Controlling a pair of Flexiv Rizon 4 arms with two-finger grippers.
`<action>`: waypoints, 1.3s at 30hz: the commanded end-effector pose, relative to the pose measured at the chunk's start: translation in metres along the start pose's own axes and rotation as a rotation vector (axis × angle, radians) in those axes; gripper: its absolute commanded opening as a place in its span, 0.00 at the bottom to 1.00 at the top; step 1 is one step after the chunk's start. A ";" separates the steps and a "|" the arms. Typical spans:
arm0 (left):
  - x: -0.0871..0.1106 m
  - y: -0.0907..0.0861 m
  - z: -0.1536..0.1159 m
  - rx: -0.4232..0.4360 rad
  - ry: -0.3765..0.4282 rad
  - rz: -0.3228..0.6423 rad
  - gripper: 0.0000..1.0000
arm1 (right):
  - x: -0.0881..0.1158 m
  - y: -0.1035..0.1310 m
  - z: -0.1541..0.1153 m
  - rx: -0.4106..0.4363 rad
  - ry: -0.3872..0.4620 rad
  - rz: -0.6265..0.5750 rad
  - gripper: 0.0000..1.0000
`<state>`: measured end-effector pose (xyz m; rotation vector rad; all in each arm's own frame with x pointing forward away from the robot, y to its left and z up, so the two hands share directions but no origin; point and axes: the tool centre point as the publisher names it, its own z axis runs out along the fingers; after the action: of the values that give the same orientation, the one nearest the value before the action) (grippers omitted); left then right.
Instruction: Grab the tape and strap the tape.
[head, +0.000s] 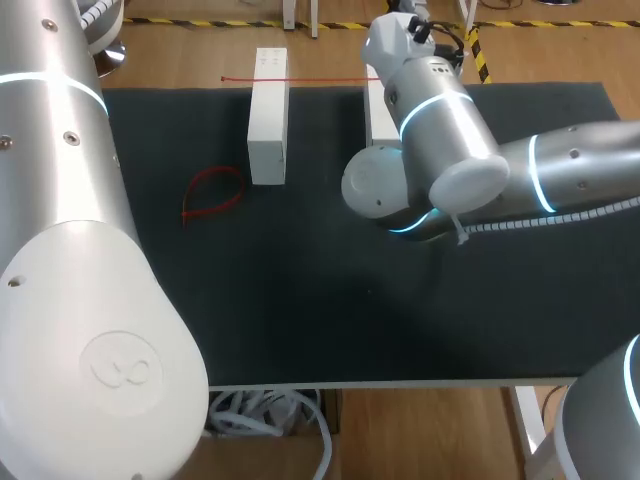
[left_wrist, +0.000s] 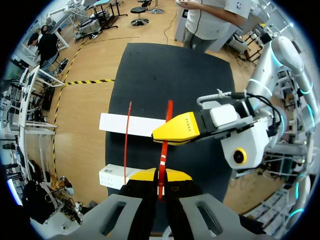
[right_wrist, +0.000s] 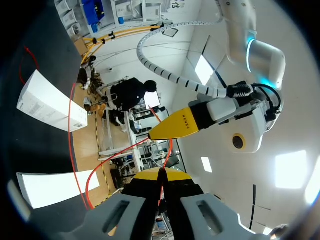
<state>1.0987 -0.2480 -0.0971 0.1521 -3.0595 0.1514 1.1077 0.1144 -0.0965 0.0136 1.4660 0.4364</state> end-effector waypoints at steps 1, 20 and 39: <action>-0.002 -0.003 -0.003 -0.009 0.007 -0.001 0.00 | -0.005 -0.001 0.000 -0.010 0.010 -0.001 0.11; -0.002 -0.003 -0.003 -0.009 0.007 -0.001 0.00 | -0.010 -0.002 -0.002 -0.032 0.011 0.012 0.22; -0.002 -0.003 -0.003 -0.009 0.007 -0.001 0.00 | -0.022 -0.029 -0.043 -0.117 0.100 0.081 0.26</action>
<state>1.0986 -0.2494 -0.0968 0.1528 -3.0589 0.1494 1.0782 0.0885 -0.0938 0.0294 1.4721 0.5422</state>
